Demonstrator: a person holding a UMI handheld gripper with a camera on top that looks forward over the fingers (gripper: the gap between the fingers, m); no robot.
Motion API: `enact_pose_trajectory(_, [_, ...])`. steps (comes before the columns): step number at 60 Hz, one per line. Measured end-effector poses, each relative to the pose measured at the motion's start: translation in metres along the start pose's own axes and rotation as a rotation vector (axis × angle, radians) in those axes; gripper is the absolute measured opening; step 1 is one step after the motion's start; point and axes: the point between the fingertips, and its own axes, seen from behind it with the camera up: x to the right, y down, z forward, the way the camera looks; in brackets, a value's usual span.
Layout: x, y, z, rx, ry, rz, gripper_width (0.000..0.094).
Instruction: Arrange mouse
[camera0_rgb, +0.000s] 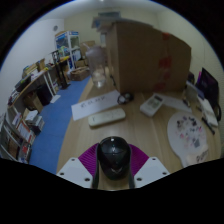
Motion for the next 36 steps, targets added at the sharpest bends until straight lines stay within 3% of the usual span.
enact_pose_trajectory(11, [0.008, -0.114, -0.102, 0.225, -0.041, -0.115, 0.0386])
enact_pose_trajectory(21, [0.139, -0.210, -0.140, 0.425, 0.076, -0.109, 0.0385])
enact_pose_trajectory(26, [0.212, -0.201, -0.120, 0.407, 0.112, -0.109, 0.0386])
enact_pose_trajectory(36, [0.290, -0.114, -0.041, 0.201, 0.104, -0.090, 0.0398])
